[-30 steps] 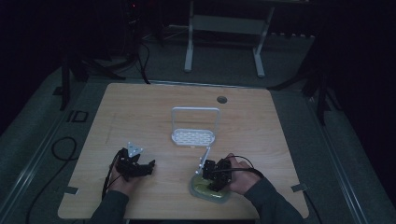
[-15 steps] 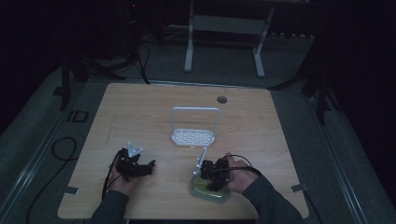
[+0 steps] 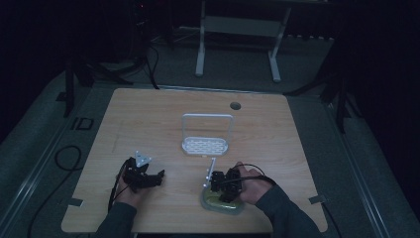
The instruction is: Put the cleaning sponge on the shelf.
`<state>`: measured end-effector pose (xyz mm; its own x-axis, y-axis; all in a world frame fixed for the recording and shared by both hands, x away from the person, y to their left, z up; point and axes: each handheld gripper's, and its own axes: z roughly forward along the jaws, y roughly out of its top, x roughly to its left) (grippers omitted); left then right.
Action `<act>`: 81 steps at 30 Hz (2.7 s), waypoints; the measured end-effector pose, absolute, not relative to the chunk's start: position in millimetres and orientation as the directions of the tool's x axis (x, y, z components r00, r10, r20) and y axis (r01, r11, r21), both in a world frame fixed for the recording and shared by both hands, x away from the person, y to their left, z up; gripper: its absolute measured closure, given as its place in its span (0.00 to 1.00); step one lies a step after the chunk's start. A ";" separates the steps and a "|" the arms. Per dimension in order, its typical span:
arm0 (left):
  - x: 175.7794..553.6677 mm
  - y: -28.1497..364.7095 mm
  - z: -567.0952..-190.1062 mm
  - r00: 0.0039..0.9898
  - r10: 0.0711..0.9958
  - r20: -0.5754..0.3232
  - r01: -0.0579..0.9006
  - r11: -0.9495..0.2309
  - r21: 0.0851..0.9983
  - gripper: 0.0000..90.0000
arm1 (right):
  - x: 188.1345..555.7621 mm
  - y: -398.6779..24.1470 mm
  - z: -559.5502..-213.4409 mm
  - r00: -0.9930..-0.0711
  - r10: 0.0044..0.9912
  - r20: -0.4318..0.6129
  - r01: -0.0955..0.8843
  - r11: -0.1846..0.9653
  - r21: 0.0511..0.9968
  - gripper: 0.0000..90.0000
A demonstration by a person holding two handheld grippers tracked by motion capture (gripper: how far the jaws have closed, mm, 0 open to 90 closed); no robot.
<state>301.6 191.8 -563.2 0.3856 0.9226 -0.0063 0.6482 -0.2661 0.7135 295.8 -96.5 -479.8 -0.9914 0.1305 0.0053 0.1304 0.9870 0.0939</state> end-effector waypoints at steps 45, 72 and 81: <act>301.6 191.9 -563.0 0.387 0.922 -0.006 0.649 -0.268 0.712 0.17 | 315.5 -89.0 -458.4 -0.983 0.086 -0.163 0.060 0.985 0.162 0.79; 301.6 191.9 -563.1 0.387 0.922 -0.007 0.649 -0.267 0.712 0.17 | 329.9 -81.2 -457.3 -0.974 0.079 -0.213 0.037 0.980 0.194 0.79; 301.6 191.8 -563.1 0.385 0.923 -0.008 0.650 -0.265 0.712 0.17 | 333.2 -78.2 -459.7 -0.970 0.067 -0.235 0.020 0.980 0.196 0.79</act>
